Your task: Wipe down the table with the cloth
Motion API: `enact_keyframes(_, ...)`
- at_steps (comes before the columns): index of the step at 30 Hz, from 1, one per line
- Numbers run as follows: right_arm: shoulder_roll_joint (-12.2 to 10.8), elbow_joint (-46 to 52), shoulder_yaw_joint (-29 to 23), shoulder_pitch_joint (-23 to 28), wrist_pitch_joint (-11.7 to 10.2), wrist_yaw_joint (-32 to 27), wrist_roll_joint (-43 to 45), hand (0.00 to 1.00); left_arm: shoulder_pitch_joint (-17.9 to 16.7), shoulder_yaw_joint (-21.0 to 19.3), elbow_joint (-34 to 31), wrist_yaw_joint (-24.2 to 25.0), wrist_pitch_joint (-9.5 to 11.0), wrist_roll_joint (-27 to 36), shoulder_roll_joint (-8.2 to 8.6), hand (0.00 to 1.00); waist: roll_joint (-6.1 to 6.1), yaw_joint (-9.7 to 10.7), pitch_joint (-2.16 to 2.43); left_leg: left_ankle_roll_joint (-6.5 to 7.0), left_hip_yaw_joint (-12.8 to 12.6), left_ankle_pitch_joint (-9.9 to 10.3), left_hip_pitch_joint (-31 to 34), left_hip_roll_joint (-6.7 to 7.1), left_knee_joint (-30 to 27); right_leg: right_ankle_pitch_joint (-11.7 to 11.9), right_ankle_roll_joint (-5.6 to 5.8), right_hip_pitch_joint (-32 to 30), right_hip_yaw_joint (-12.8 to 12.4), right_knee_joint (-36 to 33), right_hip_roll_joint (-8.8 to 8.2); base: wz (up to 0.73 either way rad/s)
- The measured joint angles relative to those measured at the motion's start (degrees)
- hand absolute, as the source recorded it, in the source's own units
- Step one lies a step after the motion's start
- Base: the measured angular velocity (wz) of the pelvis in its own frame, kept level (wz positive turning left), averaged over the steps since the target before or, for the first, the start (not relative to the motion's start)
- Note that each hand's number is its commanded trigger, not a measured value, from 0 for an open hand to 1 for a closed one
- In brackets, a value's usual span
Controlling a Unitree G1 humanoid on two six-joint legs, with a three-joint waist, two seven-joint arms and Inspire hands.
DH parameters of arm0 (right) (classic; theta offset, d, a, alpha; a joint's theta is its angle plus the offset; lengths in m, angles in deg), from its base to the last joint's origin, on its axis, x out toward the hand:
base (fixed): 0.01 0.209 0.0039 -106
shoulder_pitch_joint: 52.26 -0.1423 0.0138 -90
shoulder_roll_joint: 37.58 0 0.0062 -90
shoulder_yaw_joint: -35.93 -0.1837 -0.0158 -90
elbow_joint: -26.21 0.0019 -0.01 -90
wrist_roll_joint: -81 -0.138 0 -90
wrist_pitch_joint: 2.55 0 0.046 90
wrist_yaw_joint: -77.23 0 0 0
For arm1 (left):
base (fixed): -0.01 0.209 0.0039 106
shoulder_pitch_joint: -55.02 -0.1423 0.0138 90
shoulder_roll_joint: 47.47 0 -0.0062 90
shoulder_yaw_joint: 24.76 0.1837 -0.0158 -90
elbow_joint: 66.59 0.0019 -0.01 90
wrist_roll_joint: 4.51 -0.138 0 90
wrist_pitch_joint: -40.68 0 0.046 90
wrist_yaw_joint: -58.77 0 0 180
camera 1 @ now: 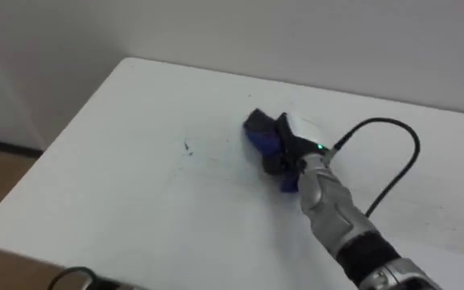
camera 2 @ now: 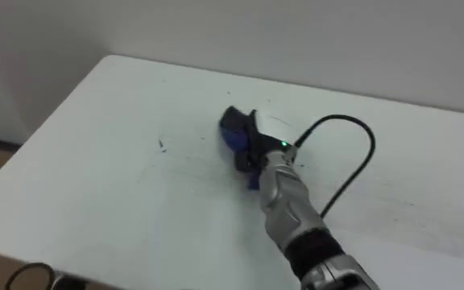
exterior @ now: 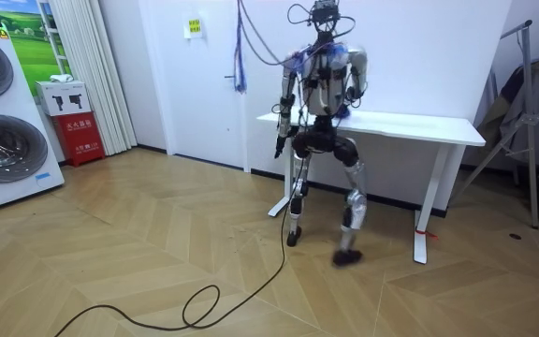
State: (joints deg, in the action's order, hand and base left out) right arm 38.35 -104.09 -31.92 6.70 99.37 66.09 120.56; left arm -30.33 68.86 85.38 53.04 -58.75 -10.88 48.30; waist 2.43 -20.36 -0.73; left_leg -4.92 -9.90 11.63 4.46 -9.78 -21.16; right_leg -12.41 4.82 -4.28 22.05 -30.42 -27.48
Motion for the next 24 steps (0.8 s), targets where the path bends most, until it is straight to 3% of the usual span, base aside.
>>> enact_keyframes(1, 0.3, -1.5, -0.1, -0.8, -0.1, -0.5, -0.9, 1.00, -0.2, 0.1, 0.3, 0.1, -0.2, -0.1, -0.85, 0.00, 0.00, -0.2, -0.02, -1.98, 2.3, -0.9, 0.9, -2.17, 0.0, 2.6, 0.47, 0.9, 0.2, 5.4, -0.11, 0.39)
enact_keyframes(2, 0.5, -2.4, -0.4, -0.9, -0.2, -0.6, -1.5, 1.00, -0.2, -0.1, 0.5, 0.1, -0.3, -0.1, -1.37, 0.00, 0.04, -0.2, 0.00, -3.14, 3.4, -1.2, 1.1, -3.39, 0.2, 4.1, 0.75, 1.4, 0.2, 7.8, -0.01, 0.46)
enact_keyframes(3, 0.6, -3.5, -1.6, -0.4, -0.8, -0.8, -2.8, 1.00, -0.2, -0.2, 0.8, 0.1, -0.3, 0.1, -2.43, 0.00, 0.15, 0.0, -0.03, -5.41, 5.4, -1.8, 1.5, -5.68, 0.4, 7.0, 1.45, 1.9, 0.1, 11.1, 0.60, 0.56)
enact_keyframes(4, 0.7, -4.0, -3.2, 0.1, -2.6, -1.3, -5.5, 1.00, -0.1, -0.1, 0.7, 0.1, -0.3, 1.1, -3.83, 0.00, 0.34, 1.1, -0.06, -7.50, 7.6, -1.9, 2.4, -8.09, -0.5, 8.3, 1.50, 1.8, 0.0, 11.4, 1.49, 0.60)
enact_keyframes(5, 0.8, -4.0, -3.6, 0.5, -3.4, -1.4, -6.3, 1.00, -0.1, -0.1, 0.7, 0.2, -0.3, 1.3, -4.42, 0.00, 0.64, 1.7, -0.04, -8.16, 8.5, -1.8, 2.8, -9.02, -1.0, 8.8, 1.23, 1.4, 0.3, 10.0, 1.95, 0.54)
enact_keyframes(6, 1.4, -3.8, -4.0, 1.7, -5.1, -1.7, -7.4, 1.00, -0.2, -0.5, 0.8, -0.1, -0.3, 1.3, -4.89, 0.00, 0.74, 2.3, 0.03, -7.77, 9.2, -1.7, 2.9, -11.76, -2.6, 5.2, 8.28, 0.8, 2.1, 4.1, 2.48, 0.36)
enact_keyframes(7, 2.5, -3.2, -4.7, 3.8, -6.6, -2.1, -8.6, 1.00, -0.5, -0.9, 0.9, 0.0, -0.5, 1.5, -4.26, 0.00, -0.39, 3.1, -0.04, -3.54, 8.5, -2.6, 2.2, -14.95, -2.6, 0.0, 4.35, -0.1, 2.4, -2.1, 4.36, 0.24)
enact_keyframes(8, 3.0, -2.7, -5.3, 5.1, -7.2, -2.3, -9.0, 1.00, -0.5, -1.0, 1.0, 0.0, -0.5, 2.4, -4.17, 0.00, -0.50, 3.6, -0.11, -2.64, 7.6, -3.7, 1.7, -15.55, -1.9, -1.8, 4.29, -0.8, 2.2, -3.9, 4.89, 0.08)
enact_keyframes(9, 4.7, -1.1, -6.0, 7.5, -7.7, -2.7, -9.9, 1.00, -0.6, -1.3, 1.1, 0.0, -0.6, 3.8, -4.04, 0.00, -0.38, 4.5, 0.03, -2.71, 6.2, -5.1, 0.5, -16.26, -0.3, -4.2, 3.10, -1.8, 2.1, -6.2, 6.39, -0.14)
enact_keyframes(10, 5.7, -0.6, -7.3, 9.9, -8.6, -3.6, -10.1, 1.00, -1.0, -3.0, 0.9, -0.1, -0.7, 4.6, -4.11, 0.00, -0.55, 5.8, -0.01, -3.22, 3.4, -7.1, -0.6, -17.48, 0.2, -5.1, 1.60, -2.2, 2.1, -6.4, 8.50, -0.20)
enact_keyframes(11, 5.8, -0.6, -8.2, 10.9, -8.9, -4.2, -10.1, 1.00, -1.4, -4.1, 0.9, -0.2, -0.9, 4.6, -4.26, 0.00, -0.46, 7.0, 0.03, -3.38, 1.5, -8.1, -0.8, -17.87, 0.0, -5.4, 0.87, -2.3, 2.0, -6.1, 9.47, -0.19)
enact_keyframes(12, 6.2, -0.6, -10.0, 13.2, -9.8, -5.9, -10.4, 1.00, -2.4, -5.7, 0.9, -0.4, -1.5, 4.6, -4.48, 0.00, -0.29, 9.8, 0.13, -3.44, -1.3, -9.7, -0.8, -18.10, -0.7, -5.3, -0.58, -2.0, 1.4, -4.4, 11.72, 0.00)
enact_keyframes(13, 7.1, -0.4, -11.5, 16.2, -10.9, -8.0, -10.8, 1.00, -3.9, -5.9, 0.7, -0.4, -1.8, 4.5, -4.55, 0.00, -0.35, 12.7, 0.48, -3.51, -3.4, -9.7, -0.4, -17.26, -2.2, -4.4, -2.04, -0.8, 1.2, -1.3, 13.74, 0.13)
enact_keyframes(14, 7.5, -0.1, -12.7, 18.0, -11.5, -9.0, -11.0, 1.00, -4.7, -5.9, 0.3, -0.4, -1.9, 4.4, -4.56, 0.00, -0.14, 14.0, 0.62, -3.44, -4.3, -9.6, -0.1, -16.16, -2.8, -3.9, -2.81, -0.2, 0.9, 0.5, 14.57, 0.29)
enact_keyframes(15, 8.2, -0.1, -16.1, 21.7, -13.1, -11.5, -11.5, 1.00, -5.7, -5.9, -0.1, -0.4, -2.0, 4.0, -4.47, 0.00, 0.33, 16.0, 0.82, -2.95, -5.2, -7.7, 0.0, -12.93, -4.6, -2.7, -3.79, 1.1, -1.0, 4.1, 16.14, 0.32)
enact_keyframes(16, 9.4, -0.1, -19.2, 24.8, -14.5, -13.7, -12.8, 1.00, -6.2, -6.0, -0.2, -0.4, -2.1, 2.5, -4.22, 0.00, 0.12, 17.4, 0.99, -1.86, -5.3, -3.9, -0.3, -9.17, -6.6, -1.3, -3.63, 2.5, -2.6, 7.2, 17.55, 0.24)
enact_keyframes(17, 10.0, -0.1, -20.7, 26.1, -15.0, -14.6, -14.0, 1.00, -6.5, -6.0, -0.2, -0.4, -2.1, 1.8, -4.12, 0.00, -0.26, 17.5, 1.20, -1.69, -5.4, -1.9, -0.9, -7.12, -7.0, -0.4, -3.24, 3.2, -3.3, 8.8, 18.18, -0.08)
enact_keyframes(18, 11.1, -0.2, -23.0, 28.1, -15.4, -16.2, -16.6, 1.00, -7.3, -6.1, -0.7, -0.4, -2.1, 1.7, -4.07, 0.00, -1.03, 17.4, 1.64, -0.36, -5.5, 1.5, -2.6, -3.27, -6.4, 1.2, -2.17, 4.0, -4.7, 11.2, 18.96, -0.40)
enact_keyframes(19, 12.0, -0.3, -24.4, 29.6, -15.6, -17.7, -18.8, 1.00, -8.9, -6.8, -1.7, -0.5, -2.1, 1.7, -4.01, 0.00, -1.86, 17.2, 2.05, 0.88, -5.4, 2.9, -4.7, -0.15, -3.7, 2.3, -1.99, 4.9, -5.6, 13.5, 19.83, -0.49)
enact_keyframes(20, 12.5, -0.3, -25.1, 30.3, -15.8, -18.4, -19.7, 1.00, -9.5, -7.2, -2.0, -0.7, -2.0, 1.8, -3.92, 0.00, -2.11, 17.2, 2.14, 0.92, -5.3, 2.8, -6.0, 1.02, -1.6, 3.0, -1.89, 5.3, -6.1, 14.6, 20.28, -0.62)
enact_keyframes(21, 13.3, -0.6, -26.2, 31.2, -16.1, -19.7, -20.3, 1.00, -10.9, -8.1, -2.1, -1.3, -1.8, 1.8, -3.63, 0.00, -3.02, 16.6, 2.56, 0.94, -5.1, 2.8, -8.7, 1.74, 2.3, 4.0, -1.78, 5.6, -7.6, 16.2, 21.11, -0.77)
enact_keyframes(22, 13.7, -1.4, -26.4, 31.1, -16.3, -21.0, -20.4, 1.00, -12.6, -8.4, -2.0, -2.0, -1.8, 1.8, -3.72, 0.00, -3.72, 16.2, 2.62, 1.05, -5.4, 2.7, -10.9, 2.12, 5.0, 4.6, -1.67, 5.8, -9.4, 17.0, 21.67, -0.84)
enact_keyframes(24, 13.7, -2.6, -27.3, 31.4, -16.3, -22.5, -20.2, 1.00, -14.8, -10.2, -2.0, -3.3, -1.8, 1.6, -3.71, 0.00, -3.80, 16.2, 2.60, 1.19, -6.9, 2.6, -13.4, 2.61, 7.3, 5.1, -1.43, 6.6, -11.2, 17.8, 21.90, -0.62)
